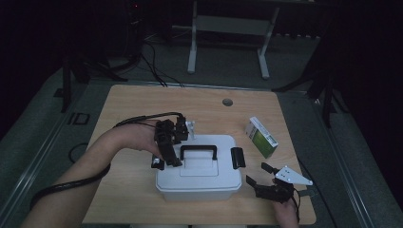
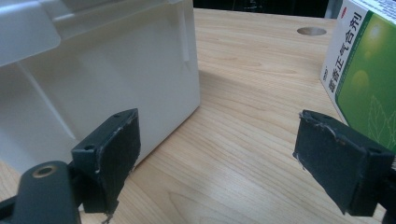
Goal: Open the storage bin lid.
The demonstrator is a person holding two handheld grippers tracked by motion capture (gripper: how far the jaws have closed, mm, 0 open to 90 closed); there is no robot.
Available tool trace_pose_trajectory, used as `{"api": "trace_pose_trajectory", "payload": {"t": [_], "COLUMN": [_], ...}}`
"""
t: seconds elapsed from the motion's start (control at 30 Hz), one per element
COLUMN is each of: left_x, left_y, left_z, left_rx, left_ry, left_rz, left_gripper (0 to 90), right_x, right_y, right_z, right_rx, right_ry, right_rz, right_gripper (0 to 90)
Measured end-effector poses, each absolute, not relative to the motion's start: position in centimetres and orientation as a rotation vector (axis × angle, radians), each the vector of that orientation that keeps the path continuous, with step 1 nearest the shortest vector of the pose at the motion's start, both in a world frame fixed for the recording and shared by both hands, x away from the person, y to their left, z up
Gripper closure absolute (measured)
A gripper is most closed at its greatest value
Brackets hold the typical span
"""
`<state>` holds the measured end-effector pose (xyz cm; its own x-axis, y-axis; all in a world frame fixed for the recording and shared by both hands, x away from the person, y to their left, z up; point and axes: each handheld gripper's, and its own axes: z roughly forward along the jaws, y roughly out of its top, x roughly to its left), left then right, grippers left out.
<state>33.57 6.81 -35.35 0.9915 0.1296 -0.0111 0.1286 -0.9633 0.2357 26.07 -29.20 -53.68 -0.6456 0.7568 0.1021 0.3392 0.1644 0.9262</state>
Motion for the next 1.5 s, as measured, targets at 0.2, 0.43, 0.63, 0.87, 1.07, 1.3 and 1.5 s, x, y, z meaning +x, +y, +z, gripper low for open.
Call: {"api": "trace_pose_trajectory", "payload": {"t": [0.2, 0.43, 0.63, 0.87, 1.07, 1.3, 1.5], "left_x": [33.8, 34.0, 34.4, 34.4, 34.8, 35.0, 35.2], "left_y": [5.7, 4.8, 4.1, 3.1, 2.5, 1.8, 1.3], "left_z": [-35.4, -35.4, -35.8, -36.1, -36.3, -36.3, -36.3], "left_rx": [2.901, 2.901, 2.927, 2.926, 2.946, 2.956, 2.957], "left_ry": [0.174, 0.173, 0.163, 0.104, 0.111, 0.091, 0.101], "left_rz": [0.013, 0.022, 0.017, 0.03, 0.01, 0.004, -0.037], "left_gripper": [32.8, 43.6, 50.5, 57.1, 65.0, 74.2, 82.8], "right_x": [26.1, 26.1, 26.1, 26.1, 26.1, 26.1, 26.1], "right_y": [-29.3, -29.3, -29.3, -29.4, -29.5, -29.5, -29.5], "right_z": [-53.7, -53.8, -53.8, -53.9, -53.8, -53.8, -53.8], "right_rx": [1.044, 1.043, 1.042, 1.045, 1.048, 1.046, 1.045], "right_ry": [2.063, 2.069, 2.07, 2.076, 2.068, 2.07, 2.071], "right_rz": [1.481, 1.481, 1.483, 1.48, 1.488, 1.489, 1.488], "right_gripper": [14.0, 14.0, 14.0, 14.0, 14.0, 14.1, 14.0]}}
